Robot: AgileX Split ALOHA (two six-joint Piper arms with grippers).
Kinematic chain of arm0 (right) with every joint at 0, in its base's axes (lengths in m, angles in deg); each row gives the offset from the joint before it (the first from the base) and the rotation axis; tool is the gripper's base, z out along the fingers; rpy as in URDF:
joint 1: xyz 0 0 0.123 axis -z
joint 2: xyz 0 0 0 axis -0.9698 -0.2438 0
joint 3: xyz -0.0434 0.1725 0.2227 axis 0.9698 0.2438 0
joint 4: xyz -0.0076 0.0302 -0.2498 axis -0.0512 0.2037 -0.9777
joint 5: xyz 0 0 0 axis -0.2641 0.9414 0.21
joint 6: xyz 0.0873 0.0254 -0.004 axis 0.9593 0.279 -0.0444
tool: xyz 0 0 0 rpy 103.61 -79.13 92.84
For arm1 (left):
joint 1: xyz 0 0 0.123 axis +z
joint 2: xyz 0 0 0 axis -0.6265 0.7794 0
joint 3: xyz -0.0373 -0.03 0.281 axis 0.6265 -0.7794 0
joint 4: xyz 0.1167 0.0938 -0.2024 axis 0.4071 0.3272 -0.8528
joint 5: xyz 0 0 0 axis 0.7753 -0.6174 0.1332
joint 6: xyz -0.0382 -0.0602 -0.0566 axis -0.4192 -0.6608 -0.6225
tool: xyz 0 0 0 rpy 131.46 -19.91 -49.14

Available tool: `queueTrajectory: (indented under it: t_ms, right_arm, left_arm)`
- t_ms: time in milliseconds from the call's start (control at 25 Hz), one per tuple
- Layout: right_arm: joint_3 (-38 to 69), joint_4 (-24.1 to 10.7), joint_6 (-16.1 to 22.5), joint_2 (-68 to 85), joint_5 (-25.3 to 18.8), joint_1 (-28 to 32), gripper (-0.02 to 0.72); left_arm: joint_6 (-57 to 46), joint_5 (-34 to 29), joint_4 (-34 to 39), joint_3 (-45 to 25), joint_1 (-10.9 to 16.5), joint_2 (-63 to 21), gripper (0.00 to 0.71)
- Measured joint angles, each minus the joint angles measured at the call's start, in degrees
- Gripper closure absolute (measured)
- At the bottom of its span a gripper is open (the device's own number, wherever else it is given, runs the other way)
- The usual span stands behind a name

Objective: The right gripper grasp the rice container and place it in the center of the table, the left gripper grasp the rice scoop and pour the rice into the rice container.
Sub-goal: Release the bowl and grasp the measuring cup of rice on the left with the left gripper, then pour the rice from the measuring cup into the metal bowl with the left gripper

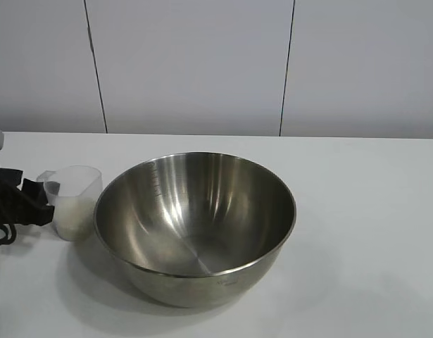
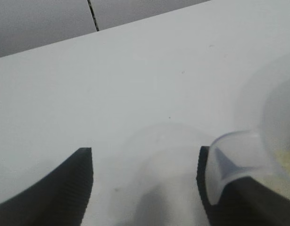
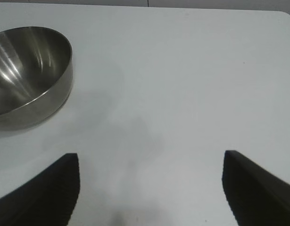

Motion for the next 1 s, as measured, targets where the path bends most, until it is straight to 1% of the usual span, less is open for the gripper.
queueTrajectory:
  t_ms: [40,80,120,160,240,360,600,840,920,1000]
  right_arm:
    - [0.0,0.0,0.0,0.0,0.0,0.0,0.136]
    - [0.0,0.0,0.0,0.0,0.0,0.0,0.136]
    - [0.0,0.0,0.0,0.0,0.0,0.0,0.136]
    - [0.0,0.0,0.0,0.0,0.0,0.0,0.136]
    - [0.0,0.0,0.0,0.0,0.05,0.0,0.136]
    - [0.0,0.0,0.0,0.0,0.05,0.0,0.136]
    - [0.0,0.0,0.0,0.0,0.05,0.0,0.136]
    - [0.0,0.0,0.0,0.0,0.1,0.0,0.136]
    - [0.0,0.0,0.0,0.0,0.1,0.0,0.136]
    - [0.0,0.0,0.0,0.0,0.1,0.0,0.136]
  left_arm:
    - [0.0,0.0,0.33,0.06,0.0,0.0,0.438]
    - [-0.04,0.0,0.39,0.1,0.0,0.0,0.53]
    - [-0.04,0.0,0.64,0.1,0.0,0.0,0.597]
    - [-0.04,0.0,1.28,0.1,0.0,0.0,0.639]
    - [-0.04,0.0,2.86,0.1,0.0,-0.22,0.679]
    - [0.02,-0.08,5.32,0.1,0.0,-1.56,0.7]
    - [-0.98,-0.25,7.07,0.1,0.0,-5.94,0.705]
    - [-1.34,-1.03,11.01,0.85,-0.3,-14.84,0.705]
    - [-1.28,-5.13,11.13,2.91,-1.67,-18.33,0.705]
    - [0.23,-11.28,11.29,5.28,-4.2,-21.81,0.705]
